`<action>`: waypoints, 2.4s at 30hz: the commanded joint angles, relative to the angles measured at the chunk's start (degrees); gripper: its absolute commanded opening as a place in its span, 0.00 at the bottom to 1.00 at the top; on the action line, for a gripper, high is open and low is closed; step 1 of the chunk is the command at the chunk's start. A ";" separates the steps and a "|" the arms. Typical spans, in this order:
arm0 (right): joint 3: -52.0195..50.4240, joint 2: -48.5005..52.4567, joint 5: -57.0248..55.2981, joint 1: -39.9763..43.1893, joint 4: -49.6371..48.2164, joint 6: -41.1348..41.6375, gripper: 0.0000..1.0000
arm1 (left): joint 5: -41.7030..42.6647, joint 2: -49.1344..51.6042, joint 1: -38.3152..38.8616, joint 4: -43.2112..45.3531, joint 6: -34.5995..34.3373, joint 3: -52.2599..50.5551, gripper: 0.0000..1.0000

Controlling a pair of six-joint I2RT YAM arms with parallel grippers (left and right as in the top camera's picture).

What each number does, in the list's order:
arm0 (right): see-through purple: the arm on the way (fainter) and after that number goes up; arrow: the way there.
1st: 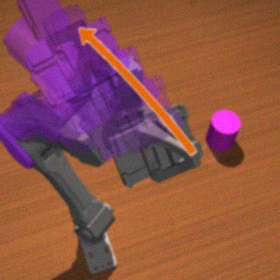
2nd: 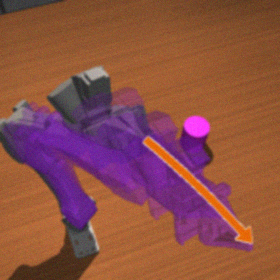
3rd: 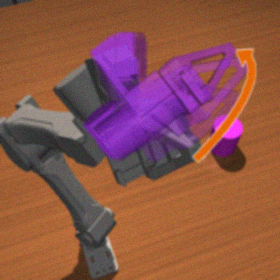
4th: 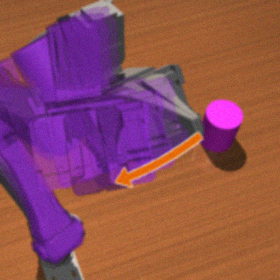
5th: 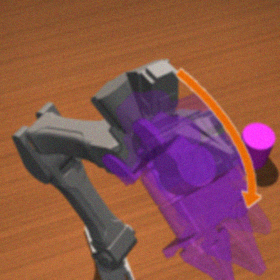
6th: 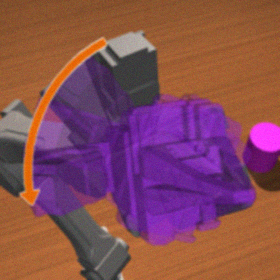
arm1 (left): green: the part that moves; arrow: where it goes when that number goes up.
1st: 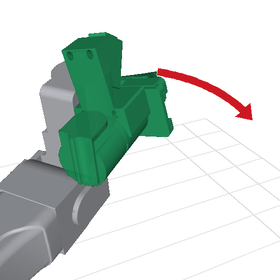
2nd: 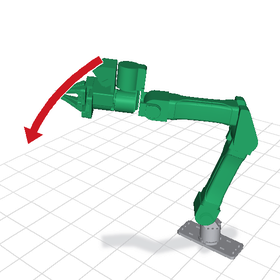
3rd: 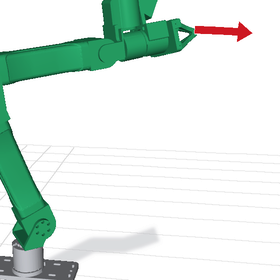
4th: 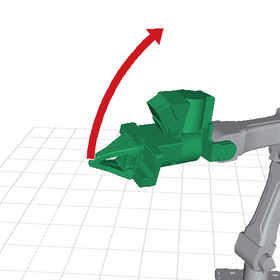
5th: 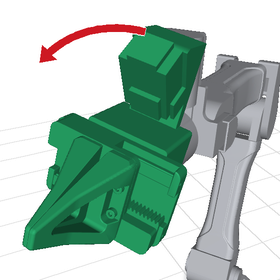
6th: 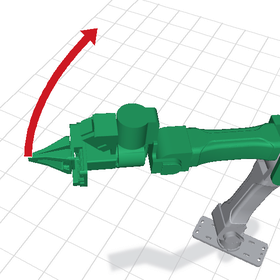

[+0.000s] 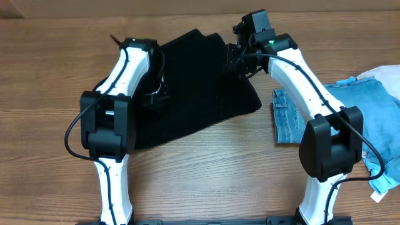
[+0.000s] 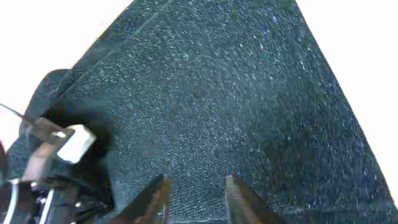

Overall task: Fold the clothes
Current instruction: 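Pull the sweater corners apart to spread it flat with both grippers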

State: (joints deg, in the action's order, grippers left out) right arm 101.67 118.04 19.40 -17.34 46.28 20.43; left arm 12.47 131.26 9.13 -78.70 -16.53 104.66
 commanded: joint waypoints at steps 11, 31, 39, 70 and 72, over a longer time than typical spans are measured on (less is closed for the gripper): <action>0.72 14.82 -2.86 1.95 -7.28 1.05 0.14 | 0.02 -1.55 -4.26 5.40 -3.19 -13.55 0.06; 0.72 11.72 -24.24 -0.26 23.74 24.83 0.04 | -8.44 -1.55 -18.10 15.30 5.03 -10.21 0.18; 0.83 -0.76 -16.65 -6.69 12.37 15.87 0.08 | -7.98 -1.79 -16.61 -1.88 5.81 14.82 0.07; 0.70 19.37 -22.45 -1.40 13.16 14.32 0.04 | -13.09 -1.20 -16.24 3.04 4.13 15.37 0.98; 0.70 19.37 -24.00 0.96 16.44 14.32 0.04 | -13.09 -1.20 -16.24 2.86 4.13 15.37 0.99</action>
State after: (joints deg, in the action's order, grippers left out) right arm 105.47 133.23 7.14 -20.97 59.35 33.43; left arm 0.32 129.51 -6.96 -75.50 -12.03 120.36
